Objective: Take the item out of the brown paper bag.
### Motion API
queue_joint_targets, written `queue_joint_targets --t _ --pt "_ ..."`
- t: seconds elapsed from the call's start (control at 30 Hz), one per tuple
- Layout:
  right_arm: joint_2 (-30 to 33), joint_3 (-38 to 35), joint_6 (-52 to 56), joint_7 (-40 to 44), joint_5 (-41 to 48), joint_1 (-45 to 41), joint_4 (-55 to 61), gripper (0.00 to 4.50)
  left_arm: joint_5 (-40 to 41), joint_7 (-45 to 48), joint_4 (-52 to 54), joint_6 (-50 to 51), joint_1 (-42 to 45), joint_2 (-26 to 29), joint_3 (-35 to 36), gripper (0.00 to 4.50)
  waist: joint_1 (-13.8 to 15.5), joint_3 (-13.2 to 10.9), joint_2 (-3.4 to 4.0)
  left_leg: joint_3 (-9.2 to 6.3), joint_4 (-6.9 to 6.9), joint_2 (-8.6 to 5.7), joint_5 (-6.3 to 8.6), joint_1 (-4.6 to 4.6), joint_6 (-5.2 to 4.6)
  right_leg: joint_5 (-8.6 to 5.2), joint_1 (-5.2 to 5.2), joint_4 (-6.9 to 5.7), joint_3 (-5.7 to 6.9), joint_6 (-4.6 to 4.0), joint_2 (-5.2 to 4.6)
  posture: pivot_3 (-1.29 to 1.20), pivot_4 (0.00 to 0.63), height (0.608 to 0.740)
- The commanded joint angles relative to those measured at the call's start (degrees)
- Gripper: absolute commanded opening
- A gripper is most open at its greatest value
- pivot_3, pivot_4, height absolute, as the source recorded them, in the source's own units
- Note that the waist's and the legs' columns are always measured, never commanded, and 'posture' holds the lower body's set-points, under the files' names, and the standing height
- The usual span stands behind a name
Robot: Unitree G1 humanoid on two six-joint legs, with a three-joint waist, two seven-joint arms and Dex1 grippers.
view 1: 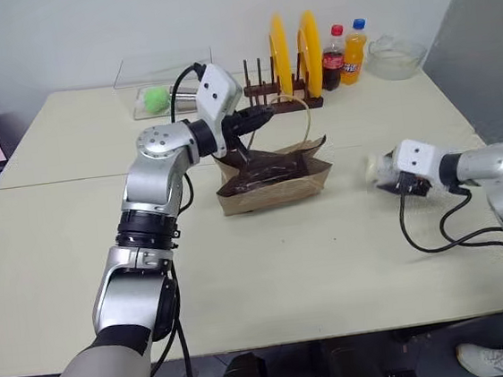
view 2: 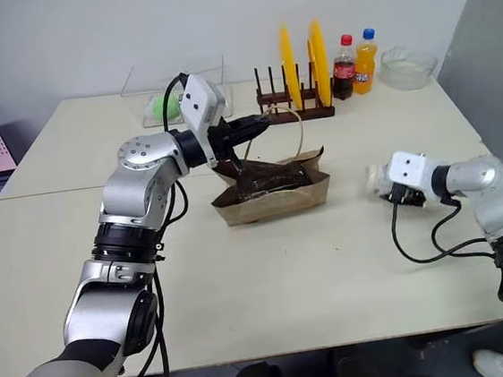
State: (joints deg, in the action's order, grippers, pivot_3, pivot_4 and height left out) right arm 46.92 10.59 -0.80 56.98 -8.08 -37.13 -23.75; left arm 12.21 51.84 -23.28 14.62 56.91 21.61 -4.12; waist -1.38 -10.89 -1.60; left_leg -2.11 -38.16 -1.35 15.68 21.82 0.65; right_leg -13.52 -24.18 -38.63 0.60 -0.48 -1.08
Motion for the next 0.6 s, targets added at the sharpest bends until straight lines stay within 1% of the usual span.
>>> queue_joint_targets --t 0.03,0.2,0.27,0.33,0.37,0.5,0.6 --pt "-0.2 0.3 -0.3 1.6 -0.5 -3.2 -1.2 3.00 -0.1 0.1 1.4 -0.9 1.3 0.7 0.7 0.00 0.0 0.0 0.00 -0.01 -0.01 0.00 0.00 0.00 0.00 0.00 0.00 -0.02 0.00 0.00 0.00 0.00 0.150 0.740" --pt "-1.2 2.3 -0.6 2.6 -1.2 -4.5 -4.8 3.00 -0.1 0.0 1.3 -1.0 1.2 0.9 0.8 0.00 0.0 0.0 0.00 -0.04 -0.04 -0.01 -0.01 0.00 0.02 0.00 0.01 -0.02 0.02 0.00 0.00 0.00 0.150 0.740" --pt "-1.3 2.6 -0.2 3.6 -1.2 -5.0 -5.6 3.74 -0.2 0.0 1.2 -1.1 1.1 0.9 0.8 0.00 0.0 0.0 0.00 -0.04 -0.05 -0.01 -0.02 -0.01 0.02 0.00 0.02 -0.02 0.01 0.00 0.00 0.00 0.150 0.740" --pt "-1.4 2.6 -0.3 3.9 -1.3 -5.3 -6.2 4.34 -0.3 -0.4 1.1 -1.3 1.1 0.9 0.9 0.00 0.0 0.0 0.00 -0.05 -0.05 -0.02 -0.02 0.00 0.03 0.00 0.02 -0.02 0.02 0.00 -0.01 0.00 0.150 0.740" --pt "-1.4 2.5 -0.4 3.9 -1.3 -5.4 -6.3 4.46 -0.3 -0.5 1.0 -1.4 1.1 0.9 1.0 0.00 0.0 0.0 0.00 -0.07 -0.06 -0.02 -0.05 0.00 0.07 0.00 0.02 -0.02 0.03 0.00 -0.01 0.00 0.150 0.740" --pt "-1.3 2.0 0.1 4.5 -1.2 -5.8 -6.1 4.46 -0.2 -0.5 0.5 -1.5 1.2 0.8 1.0 0.00 0.0 0.0 0.00 -0.05 -0.05 -0.02 -0.12 0.01 0.20 0.00 0.02 -0.02 0.01 0.00 -0.01 0.00 0.150 0.740" --pt "-0.9 0.4 2.6 5.8 0.6 -5.7 -3.5 4.46 -0.3 -0.3 -0.1 -2.2 1.3 0.8 1.0 0.00 0.0 0.0 0.00 -0.06 -0.05 -0.02 -0.11 0.01 0.19 0.00 0.02 -0.02 0.03 0.00 -0.01 0.00 0.150 0.740"
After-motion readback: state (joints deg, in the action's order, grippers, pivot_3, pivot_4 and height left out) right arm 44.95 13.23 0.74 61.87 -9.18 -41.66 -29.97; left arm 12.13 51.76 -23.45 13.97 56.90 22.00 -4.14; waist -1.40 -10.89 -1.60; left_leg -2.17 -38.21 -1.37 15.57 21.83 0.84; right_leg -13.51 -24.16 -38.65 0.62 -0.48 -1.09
